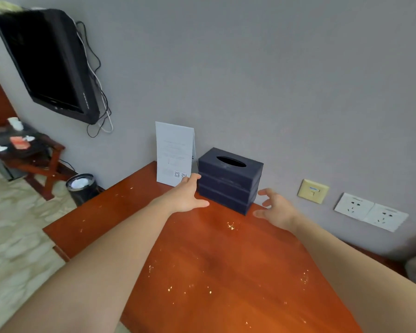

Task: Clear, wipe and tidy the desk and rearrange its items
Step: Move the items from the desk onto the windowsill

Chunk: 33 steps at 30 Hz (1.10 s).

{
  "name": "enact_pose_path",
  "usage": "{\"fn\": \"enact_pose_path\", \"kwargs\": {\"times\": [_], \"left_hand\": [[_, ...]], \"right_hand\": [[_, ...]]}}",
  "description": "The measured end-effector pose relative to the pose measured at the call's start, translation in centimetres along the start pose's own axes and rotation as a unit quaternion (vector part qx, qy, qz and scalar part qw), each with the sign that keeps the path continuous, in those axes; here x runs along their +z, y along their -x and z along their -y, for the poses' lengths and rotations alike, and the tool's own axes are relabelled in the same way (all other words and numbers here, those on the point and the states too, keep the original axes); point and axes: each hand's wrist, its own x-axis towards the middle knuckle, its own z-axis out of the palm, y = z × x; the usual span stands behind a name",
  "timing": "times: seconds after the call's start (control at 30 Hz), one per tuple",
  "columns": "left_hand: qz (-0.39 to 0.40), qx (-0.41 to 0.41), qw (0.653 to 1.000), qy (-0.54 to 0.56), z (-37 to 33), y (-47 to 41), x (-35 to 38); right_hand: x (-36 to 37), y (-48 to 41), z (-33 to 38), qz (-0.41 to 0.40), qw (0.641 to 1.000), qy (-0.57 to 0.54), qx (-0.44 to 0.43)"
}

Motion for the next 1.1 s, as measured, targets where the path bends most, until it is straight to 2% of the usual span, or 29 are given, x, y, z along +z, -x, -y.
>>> {"fn": "enact_pose_path", "kwargs": {"times": [0.27, 0.43, 0.83, 0.97, 1.1], "left_hand": [[0.055, 0.005, 0.997, 0.046, 4.3, -12.6, 0.1], [0.06, -0.008, 0.996, 0.068, 6.7, -19.1, 1.1], [0.08, -0.024, 0.987, 0.137, 10.4, -31.7, 2.4], [0.084, -0.018, 0.986, 0.144, 11.5, -33.5, 3.4], [0.05, 0.006, 0.991, 0.126, 12.2, -33.7, 3.8]], "right_hand": [[1.5, -8.3, -2.0, -0.016, 0.995, -0.022, 0.098], [3.3, -13.5, -3.0, -0.022, 0.987, -0.025, 0.154], [5.1, -24.1, -4.0, -0.064, 0.975, -0.072, 0.202], [6.1, -25.7, -4.8, -0.099, 0.964, -0.121, 0.216], [6.3, -25.4, -5.7, -0.135, 0.958, -0.154, 0.202]]}}
